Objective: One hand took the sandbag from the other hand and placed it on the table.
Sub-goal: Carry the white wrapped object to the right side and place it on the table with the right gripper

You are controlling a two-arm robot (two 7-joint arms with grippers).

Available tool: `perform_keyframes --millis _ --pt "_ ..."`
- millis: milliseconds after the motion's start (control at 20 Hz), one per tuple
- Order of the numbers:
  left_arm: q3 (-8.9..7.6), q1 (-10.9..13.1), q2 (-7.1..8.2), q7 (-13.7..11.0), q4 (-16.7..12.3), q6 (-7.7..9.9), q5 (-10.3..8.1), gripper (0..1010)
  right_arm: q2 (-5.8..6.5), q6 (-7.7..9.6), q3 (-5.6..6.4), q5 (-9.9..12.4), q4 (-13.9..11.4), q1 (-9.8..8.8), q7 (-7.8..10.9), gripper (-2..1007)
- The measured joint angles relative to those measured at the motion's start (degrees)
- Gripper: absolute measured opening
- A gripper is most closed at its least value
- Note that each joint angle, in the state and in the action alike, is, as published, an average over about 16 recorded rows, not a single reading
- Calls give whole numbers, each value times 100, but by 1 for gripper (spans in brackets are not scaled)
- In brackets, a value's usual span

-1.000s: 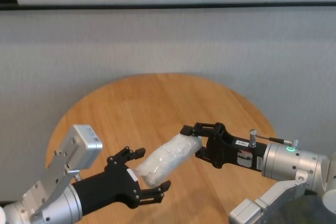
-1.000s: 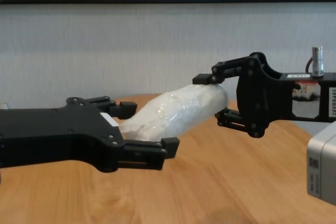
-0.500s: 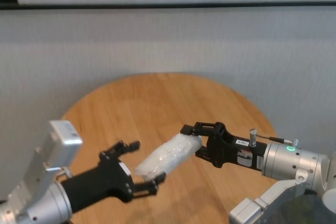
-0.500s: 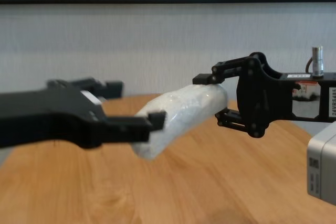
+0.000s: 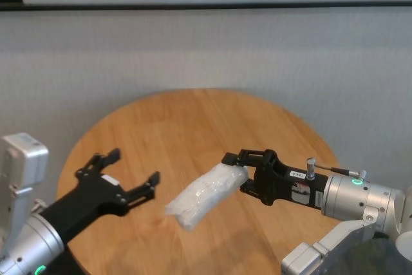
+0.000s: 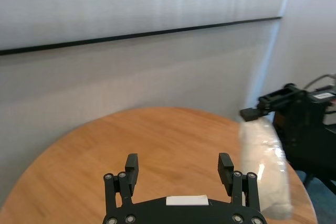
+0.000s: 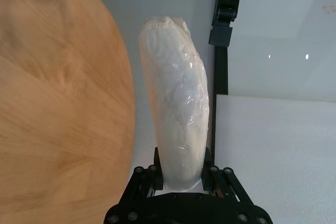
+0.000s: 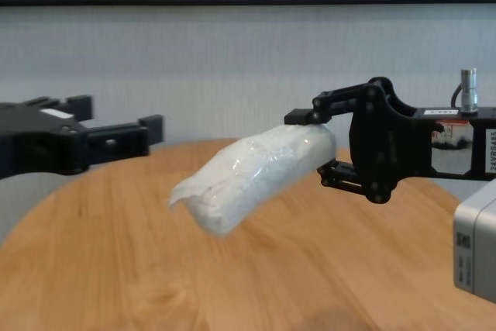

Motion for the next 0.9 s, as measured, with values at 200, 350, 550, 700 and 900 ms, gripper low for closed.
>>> perform_keyframes --millis 200,350,550,700,900 --pt "-149 117 -201 386 2 45 144 1002 0 0 0 0 0 0 0 379" --pt "-211 167 -317 600 1 89 271 1002 0 0 0 0 0 0 0 379" --pt "-242 211 -403 799 -19 103 461 1002 0 0 0 0 0 0 0 379" --pt "-238 224 -432 874 -34 103 576 1002 0 0 0 0 0 0 0 379" --pt "-230 223 -439 888 -41 105 614 1002 3 -1 0 -1 -4 2 9 379"
